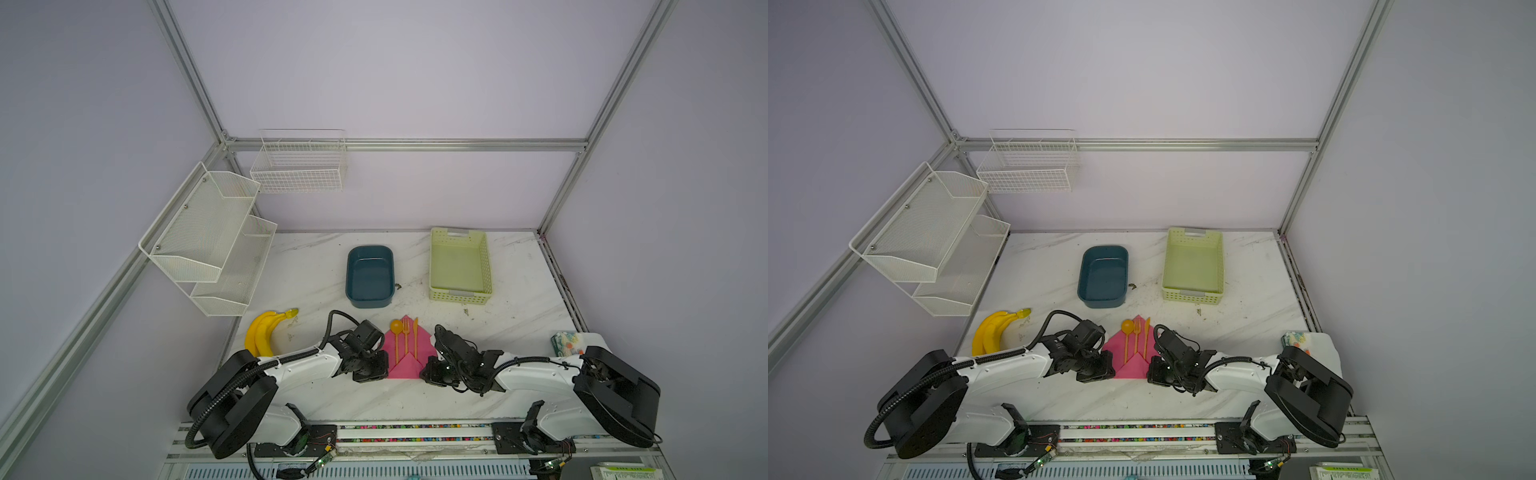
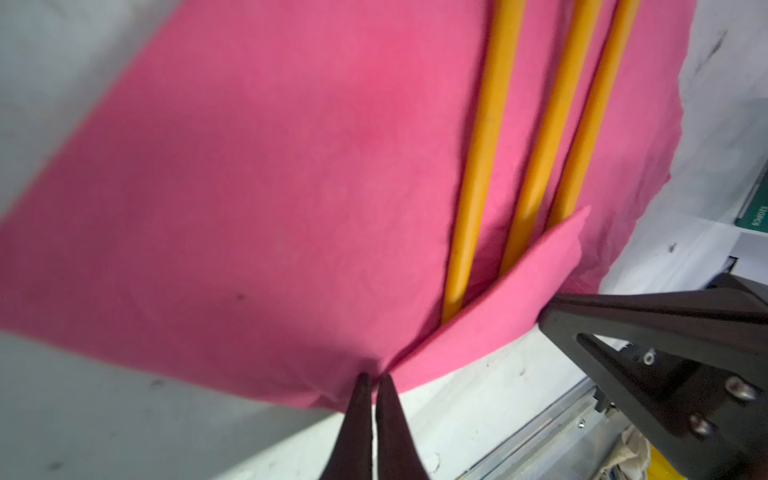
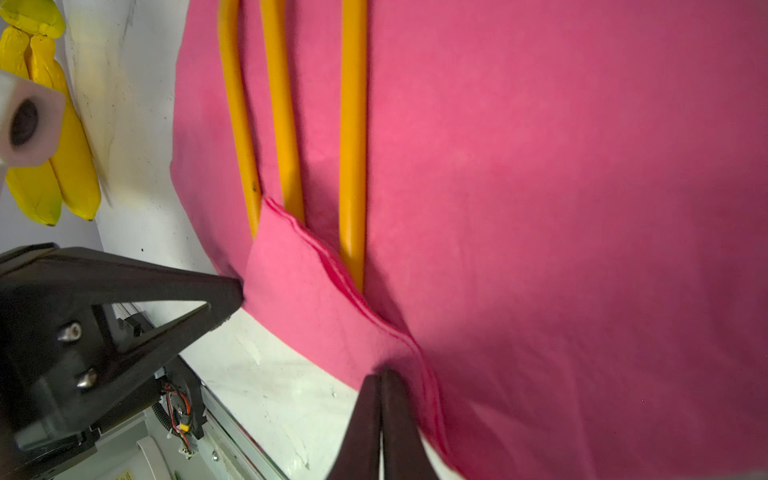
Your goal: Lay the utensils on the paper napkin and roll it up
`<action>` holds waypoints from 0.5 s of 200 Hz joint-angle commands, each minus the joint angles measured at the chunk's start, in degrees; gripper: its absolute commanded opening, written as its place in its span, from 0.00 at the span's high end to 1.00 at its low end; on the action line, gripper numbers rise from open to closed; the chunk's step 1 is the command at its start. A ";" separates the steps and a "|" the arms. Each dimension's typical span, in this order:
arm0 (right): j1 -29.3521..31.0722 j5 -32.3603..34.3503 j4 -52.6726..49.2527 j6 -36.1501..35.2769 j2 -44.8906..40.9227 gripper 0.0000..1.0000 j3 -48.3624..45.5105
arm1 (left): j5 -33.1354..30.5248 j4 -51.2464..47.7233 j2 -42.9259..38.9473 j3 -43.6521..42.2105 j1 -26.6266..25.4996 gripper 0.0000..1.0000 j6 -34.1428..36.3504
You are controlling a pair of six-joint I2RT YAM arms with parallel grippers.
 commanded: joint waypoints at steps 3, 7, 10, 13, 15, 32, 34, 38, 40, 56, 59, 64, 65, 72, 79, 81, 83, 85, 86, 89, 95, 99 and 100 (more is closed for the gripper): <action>-0.17 2.13 -4.03 0.59 0.41 0.90 -0.73 | -6.47 -7.27 -2.23 3.05 0.13 0.91 1.99; -0.20 2.13 -4.05 0.61 0.38 0.90 -0.81 | -6.85 -7.54 -2.45 3.05 0.21 0.91 1.99; -0.14 2.13 -4.01 0.64 0.36 0.90 -0.78 | -7.04 -7.74 -2.63 3.11 0.20 0.91 1.99; -0.20 2.13 -4.03 0.59 0.33 0.90 -0.83 | -7.14 -7.97 -2.80 3.20 0.27 0.91 2.05; -0.18 2.13 -4.03 0.63 0.34 0.90 -0.83 | -7.25 -8.07 -2.90 3.22 0.30 0.91 2.07; -0.18 2.22 -4.03 0.69 0.17 0.90 -0.93 | -7.73 -9.21 -3.35 3.95 0.40 0.90 2.16; -0.13 2.22 -4.00 0.68 0.08 0.90 -0.94 | -7.73 -9.30 -3.41 4.07 0.40 0.90 2.16; -0.13 2.22 -3.97 0.70 0.00 0.90 -0.94 | -7.65 -9.48 -3.53 4.39 0.40 0.90 2.23; -0.17 2.22 -3.99 0.70 0.00 0.90 -0.87 | -7.69 -9.56 -3.59 4.55 0.40 0.90 2.25; -0.12 2.22 -4.08 0.75 -0.01 0.90 -0.71 | -6.67 -9.71 -3.89 5.98 0.36 0.90 2.34; -0.16 2.22 -4.08 0.77 0.00 0.90 -0.72 | -6.41 -9.72 -3.90 6.25 0.32 0.90 2.35; -0.12 2.16 -4.08 0.80 0.00 0.90 -0.68 | -6.00 -9.64 -3.83 6.81 0.24 0.89 2.34; -0.12 2.15 -4.11 0.78 0.00 0.90 -0.68 | -5.86 -9.68 -3.82 6.91 0.23 0.89 2.34; -0.15 2.13 -4.14 0.76 -0.10 0.90 -0.74 | -5.08 -9.38 -3.65 7.55 0.06 0.89 2.34; -0.19 2.21 -4.19 0.75 -0.11 0.90 -0.69 | -4.23 -9.07 -3.26 8.17 -0.19 0.89 2.34; -0.18 2.22 -4.17 0.74 -0.14 0.90 -0.68 | -4.04 -9.02 -3.22 8.37 -0.27 0.89 2.34; -0.16 2.22 -4.15 0.76 -0.15 0.90 -0.70 | -3.86 -8.97 -3.07 8.53 -0.36 0.89 2.34; -0.15 2.22 -4.08 0.76 -0.11 0.90 -0.73 | -3.80 -8.86 -2.93 8.75 -0.45 0.89 2.34; -0.18 2.22 -4.06 0.76 -0.14 0.90 -0.70 | -3.65 -8.80 -2.89 8.84 -0.50 0.89 2.38; -0.15 2.22 -4.12 0.76 -0.12 0.90 -0.69 | -3.42 -8.76 -2.67 9.08 -0.66 0.89 2.34; -0.21 2.31 -4.10 0.76 -0.11 0.90 -0.68 | -2.97 -8.52 -2.27 9.58 -0.96 0.89 2.34; -0.20 2.31 -4.08 0.77 -0.09 0.90 -0.69 | -2.82 -8.43 -2.04 9.91 -1.15 0.89 2.34; -0.16 2.31 -4.11 0.77 -0.05 0.90 -0.68 | -2.77 -8.37 -1.96 9.95 -1.21 0.89 2.34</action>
